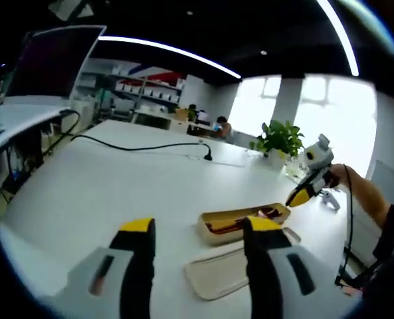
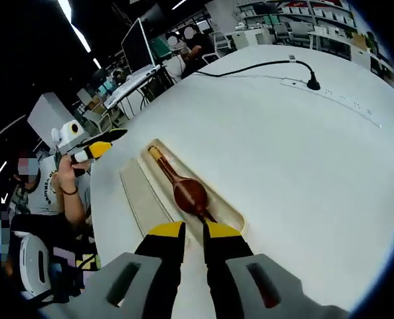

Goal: Arrange the utensils inside the cutlery case until each visible utensil rests in its matching compartment.

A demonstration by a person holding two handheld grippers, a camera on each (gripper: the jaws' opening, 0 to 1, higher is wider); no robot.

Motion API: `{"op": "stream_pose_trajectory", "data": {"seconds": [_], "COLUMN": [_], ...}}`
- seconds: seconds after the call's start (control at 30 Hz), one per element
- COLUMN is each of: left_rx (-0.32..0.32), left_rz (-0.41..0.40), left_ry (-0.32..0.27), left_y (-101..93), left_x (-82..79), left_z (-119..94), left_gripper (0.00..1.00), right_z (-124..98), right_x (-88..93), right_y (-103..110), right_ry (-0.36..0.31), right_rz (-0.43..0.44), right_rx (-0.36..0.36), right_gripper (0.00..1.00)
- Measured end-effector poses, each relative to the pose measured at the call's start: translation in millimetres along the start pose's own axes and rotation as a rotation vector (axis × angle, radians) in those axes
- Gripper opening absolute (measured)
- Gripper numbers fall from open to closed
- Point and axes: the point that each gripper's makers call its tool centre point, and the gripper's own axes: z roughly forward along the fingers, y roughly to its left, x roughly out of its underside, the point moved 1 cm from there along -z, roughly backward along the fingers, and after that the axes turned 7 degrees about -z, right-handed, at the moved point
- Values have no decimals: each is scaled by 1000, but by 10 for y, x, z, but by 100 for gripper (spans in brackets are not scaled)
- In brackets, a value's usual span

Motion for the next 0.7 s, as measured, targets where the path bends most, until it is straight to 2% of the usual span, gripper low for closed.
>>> {"op": "stream_pose_trajectory", "data": {"seconds": [0.03, 0.1, 0.2, 0.23, 0.33, 0.47, 0.6, 0.67, 0.7], "left_rx": [3, 3, -4, -3, 2, -12, -22, 52, 110], "left_rz": [-4, -11, 0, 6, 42, 164, 238, 195, 194], "left_ry": [-3, -5, 13, 22, 53, 109, 154, 122, 127], "left_y": [-11, -9, 5, 4, 0, 9, -12, -188, -313], "left_x": [5, 8, 52, 68, 108, 196, 288, 257, 272], "left_z": [-9, -12, -1, 2, 6, -12, -34, -32, -42], "left_gripper": [50, 51, 51, 51, 49, 49, 50, 52, 52], "right_z": [-35, -109, -182, -176, -198, -177, -160, -144, -143], "right_x": [-14, 16, 20, 151, 221, 331, 406, 463, 459], "right_y": [-27, -52, -91, 93, 184, 305, 398, 466, 495], "right_ry": [-34, -43, -74, -86, -132, -174, -205, -206, -235], "right_rz": [-4, -82, -128, -133, -143, -157, -179, -205, -209], "right_rx": [35, 77, 130, 132, 148, 147, 137, 135, 144], "right_gripper": [9, 8, 8, 8, 8, 8, 8, 10, 11]}}
